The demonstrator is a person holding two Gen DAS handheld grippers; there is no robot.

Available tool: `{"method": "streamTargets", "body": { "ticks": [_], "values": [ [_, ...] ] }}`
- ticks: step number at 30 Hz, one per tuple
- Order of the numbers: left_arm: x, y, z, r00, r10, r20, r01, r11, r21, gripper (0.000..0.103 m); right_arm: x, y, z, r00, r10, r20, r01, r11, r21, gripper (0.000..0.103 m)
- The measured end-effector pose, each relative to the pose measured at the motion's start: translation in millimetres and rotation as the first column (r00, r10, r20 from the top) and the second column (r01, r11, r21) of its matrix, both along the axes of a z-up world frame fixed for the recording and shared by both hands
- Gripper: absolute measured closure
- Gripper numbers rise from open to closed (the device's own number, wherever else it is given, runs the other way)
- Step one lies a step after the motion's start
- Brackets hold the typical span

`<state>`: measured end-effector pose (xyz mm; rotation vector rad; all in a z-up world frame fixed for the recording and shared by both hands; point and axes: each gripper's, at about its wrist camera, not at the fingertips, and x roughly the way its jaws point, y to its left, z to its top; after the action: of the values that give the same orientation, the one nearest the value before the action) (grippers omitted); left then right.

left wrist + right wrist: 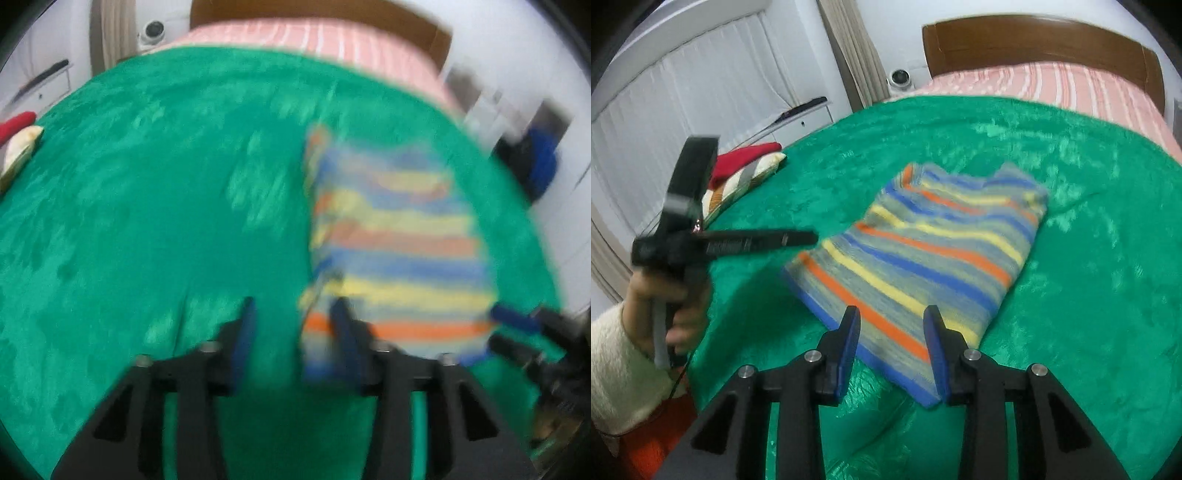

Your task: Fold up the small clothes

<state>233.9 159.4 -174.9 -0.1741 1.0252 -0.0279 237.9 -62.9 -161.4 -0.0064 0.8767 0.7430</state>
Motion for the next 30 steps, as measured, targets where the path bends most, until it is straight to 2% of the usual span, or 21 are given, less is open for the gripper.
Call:
{"method": "streamTargets", "body": {
  "ticks": [1,2,4,5,6,7,8,9,10,12,18,26,28,30],
  "values": [
    [-0.8,0.4,-10.9,0.999,0.001,-0.035,-0.002,1.0,-0.006,0.077,3.9,-0.2,-16.2,0.999,-0.006,-0.052,0.005,1.0,-0.02,0.066],
    [-3.8,0.8,-9.7,1.0,0.011,-0.027,-0.011,1.0,-0.017,0.076,6.4,0.1,-35.6,0.993,-0.017,-0.118,0.01,0.998,-0.056,0.066],
    [-13.8,2.0,-0.8,0.999,0.031,-0.025,-0.031,0.999,0.018,0.076,-2.6,-14.1,-40.9,0.992,-0.056,-0.115,0.057,0.998,-0.001,0.067],
    [-20.3,2.8,5.2,0.999,0.045,-0.016,-0.044,0.998,0.038,0.065,-8.1,-20.2,-35.1,0.988,-0.087,-0.131,0.087,0.996,-0.005,0.067],
    [-28.3,2.6,11.3,0.999,0.053,0.0,-0.053,0.997,0.054,0.047,-13.0,-24.6,-29.7,0.984,-0.113,-0.136,0.112,0.994,-0.013,0.065],
    [-36.9,2.3,19.9,0.998,0.058,0.028,-0.06,0.996,0.072,0.037,-20.5,-30.5,-22.5,0.98,-0.145,-0.133,0.144,0.989,-0.021,0.052],
    [-44.0,1.1,27.5,0.996,0.064,0.055,-0.069,0.994,0.089,0.024,-25.5,-34.0,-17.1,0.979,-0.163,-0.123,0.162,0.987,-0.019,0.033],
    [-50.5,-1.2,33.7,0.994,0.069,0.084,-0.078,0.991,0.11,0.02,-34.5,-40.2,-10.6,0.978,-0.18,-0.101,0.181,0.984,-0.008,0.026],
    [-56.1,-3.6,40.6,0.992,0.07,0.11,-0.084,0.988,0.132,0.019,-44.4,-46.8,-4.1,0.978,-0.197,-0.074,0.198,0.98,0.003,0.02],
    [-63.3,-7.5,48.6,0.988,0.071,0.134,-0.092,0.982,0.163,0.018,-57.2,-56.3,3.8,0.973,-0.228,-0.035,0.229,0.974,0.007,0.02],
    [-73.2,-15.8,63.4,0.983,0.06,0.176,-0.102,0.965,0.242,0.018,-72.6,-77.9,-2.7,0.954,-0.291,-0.075,0.291,0.957,0.0,0.02],
    [-69.0,-20.0,72.1,0.977,0.053,0.206,-0.11,0.955,0.275,0.016,-77.3,-81.7,-4.7,0.947,-0.31,-0.083,0.312,0.95,0.01,0.02],
    [-67.3,-22.9,71.8,0.976,0.046,0.212,-0.109,0.95,0.293,0.014,-77.1,-80.9,-5.5,0.948,-0.307,-0.084,0.309,0.951,0.013,0.02],
    [-62.4,-23.8,71.1,0.975,0.03,0.221,-0.097,0.949,0.3,0.007,-76.2,-79.3,-7.0,0.949,-0.303,-0.086,0.305,0.952,0.012,0.02]
  ]
}}
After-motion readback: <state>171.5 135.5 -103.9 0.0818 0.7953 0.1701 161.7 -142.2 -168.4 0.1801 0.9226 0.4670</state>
